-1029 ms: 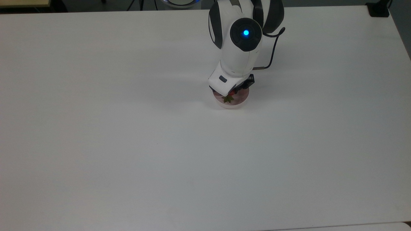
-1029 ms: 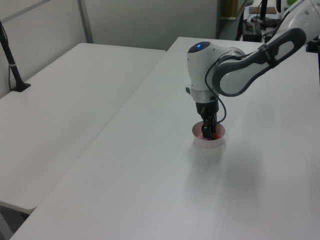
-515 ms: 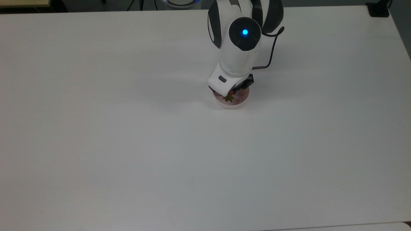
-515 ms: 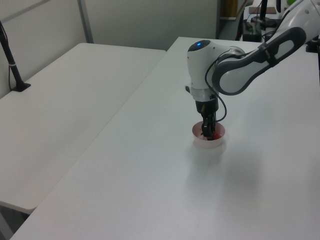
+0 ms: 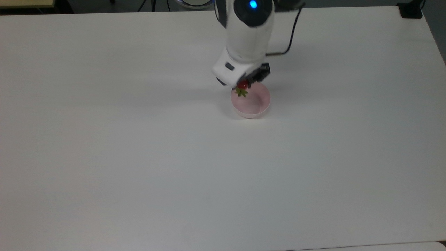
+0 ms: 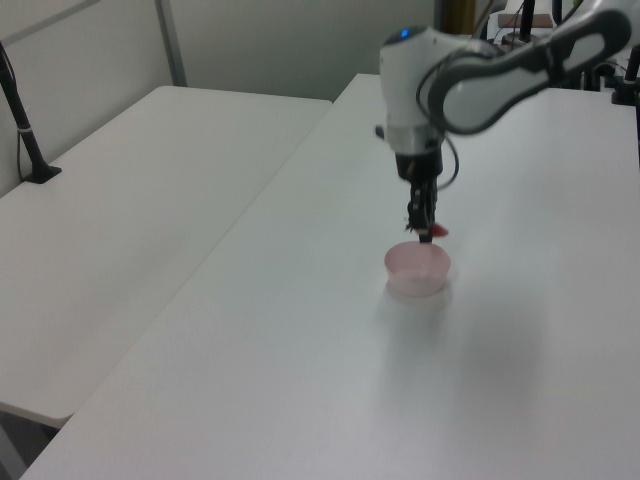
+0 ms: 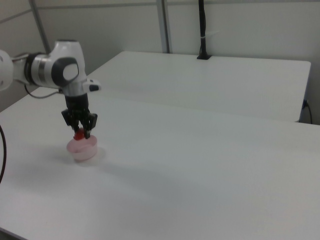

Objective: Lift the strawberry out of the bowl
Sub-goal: 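Lift the strawberry up out of the bowl and carry it away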

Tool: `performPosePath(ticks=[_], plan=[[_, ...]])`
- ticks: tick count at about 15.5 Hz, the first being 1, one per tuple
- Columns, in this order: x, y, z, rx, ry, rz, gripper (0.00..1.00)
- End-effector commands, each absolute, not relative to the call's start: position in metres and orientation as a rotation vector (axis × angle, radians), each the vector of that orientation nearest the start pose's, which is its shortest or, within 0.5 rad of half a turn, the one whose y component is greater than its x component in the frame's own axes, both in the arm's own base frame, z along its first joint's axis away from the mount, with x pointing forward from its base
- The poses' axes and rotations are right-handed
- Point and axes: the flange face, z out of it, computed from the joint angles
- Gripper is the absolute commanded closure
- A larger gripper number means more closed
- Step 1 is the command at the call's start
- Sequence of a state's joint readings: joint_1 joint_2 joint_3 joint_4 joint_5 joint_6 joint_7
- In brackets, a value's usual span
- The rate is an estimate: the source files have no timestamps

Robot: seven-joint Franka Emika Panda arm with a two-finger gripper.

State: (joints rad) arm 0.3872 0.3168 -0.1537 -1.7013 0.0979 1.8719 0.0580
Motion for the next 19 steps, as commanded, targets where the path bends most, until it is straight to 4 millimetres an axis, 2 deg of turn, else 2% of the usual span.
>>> performPosePath(ticks=[1,3,5,8,10,12,13,14,16,19], plan=[[0.601,0.126,0.467,-3.040,-0.270,0.239,0.67],[0.595,0.102,0.500,-3.017,-0.291,0.226,0.67],[0.589,0.075,0.522,-3.003,-0.321,0.212,0.67],[0.588,0.026,0.537,-2.999,-0.278,0.162,0.67],[0.589,-0.005,0.540,-3.008,-0.276,0.136,0.67],[0.592,-0.027,0.551,-3.008,-0.347,0.087,0.67],[0.590,-0.048,0.552,-3.011,-0.352,0.080,0.67],[0.589,-0.061,0.550,-3.013,-0.373,0.080,0.67],[0.595,-0.069,0.536,-3.040,-0.410,0.062,0.67],[0.618,-0.071,0.486,-3.091,-0.414,0.032,0.64]])
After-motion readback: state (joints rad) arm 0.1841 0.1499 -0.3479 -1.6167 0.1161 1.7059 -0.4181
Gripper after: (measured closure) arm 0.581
